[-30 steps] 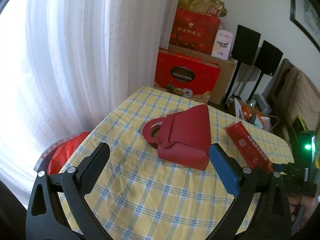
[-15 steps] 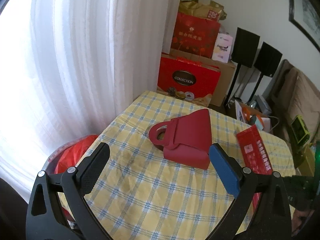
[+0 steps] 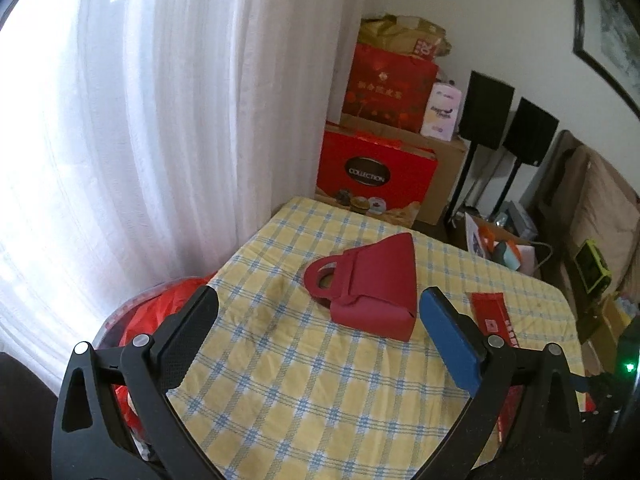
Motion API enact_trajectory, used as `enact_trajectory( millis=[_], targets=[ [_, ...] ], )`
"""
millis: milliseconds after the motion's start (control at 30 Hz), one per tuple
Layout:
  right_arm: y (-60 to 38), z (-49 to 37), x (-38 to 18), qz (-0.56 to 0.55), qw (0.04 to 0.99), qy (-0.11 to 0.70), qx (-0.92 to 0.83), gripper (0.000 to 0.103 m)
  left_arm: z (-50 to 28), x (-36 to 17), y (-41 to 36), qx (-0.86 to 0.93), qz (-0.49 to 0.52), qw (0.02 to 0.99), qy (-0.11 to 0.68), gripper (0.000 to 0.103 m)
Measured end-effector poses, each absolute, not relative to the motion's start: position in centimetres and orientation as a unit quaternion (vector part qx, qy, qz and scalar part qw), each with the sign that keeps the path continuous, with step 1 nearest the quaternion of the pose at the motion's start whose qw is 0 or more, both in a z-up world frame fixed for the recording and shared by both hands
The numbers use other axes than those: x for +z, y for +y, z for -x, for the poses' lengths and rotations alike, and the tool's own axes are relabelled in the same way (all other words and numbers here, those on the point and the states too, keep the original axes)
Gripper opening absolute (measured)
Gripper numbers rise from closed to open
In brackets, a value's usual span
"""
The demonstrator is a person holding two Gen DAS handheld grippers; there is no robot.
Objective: Organize objects
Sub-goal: 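Lift the red printed packet with the right gripper while the left gripper grasps the red handbag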
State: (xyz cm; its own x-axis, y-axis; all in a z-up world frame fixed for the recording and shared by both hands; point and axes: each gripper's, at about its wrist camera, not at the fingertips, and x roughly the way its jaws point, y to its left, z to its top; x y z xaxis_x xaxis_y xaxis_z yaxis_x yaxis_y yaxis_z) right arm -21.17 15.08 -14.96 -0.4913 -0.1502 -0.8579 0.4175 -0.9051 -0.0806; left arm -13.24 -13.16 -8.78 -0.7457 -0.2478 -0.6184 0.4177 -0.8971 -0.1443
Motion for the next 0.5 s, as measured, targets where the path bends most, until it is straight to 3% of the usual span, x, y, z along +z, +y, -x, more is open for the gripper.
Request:
enact_trajectory(
  millis=[267, 333, 500],
  targets=[
    [12.9, 21.9, -17.4, -0.482, 0.152, 0.145, -0.851, 0.079, 14.9, -11.5, -13.4, -0.911, -0.356, 0.145, 0.150, 0.101],
    [12.9, 21.7, -17.9, -0.484, 0.165, 0.127, -0.850, 0.063, 15.0, -12.2, -14.3, -0.905, -0.361, 0.140, 0.177, 0.101],
    [12.9, 20.4, -18.0, -0.457, 0.165, 0.116, -0.867, 0.047, 15.3, -13.9, -16.3, -0.889, -0.367, 0.123, 0.245, 0.101]
  ],
)
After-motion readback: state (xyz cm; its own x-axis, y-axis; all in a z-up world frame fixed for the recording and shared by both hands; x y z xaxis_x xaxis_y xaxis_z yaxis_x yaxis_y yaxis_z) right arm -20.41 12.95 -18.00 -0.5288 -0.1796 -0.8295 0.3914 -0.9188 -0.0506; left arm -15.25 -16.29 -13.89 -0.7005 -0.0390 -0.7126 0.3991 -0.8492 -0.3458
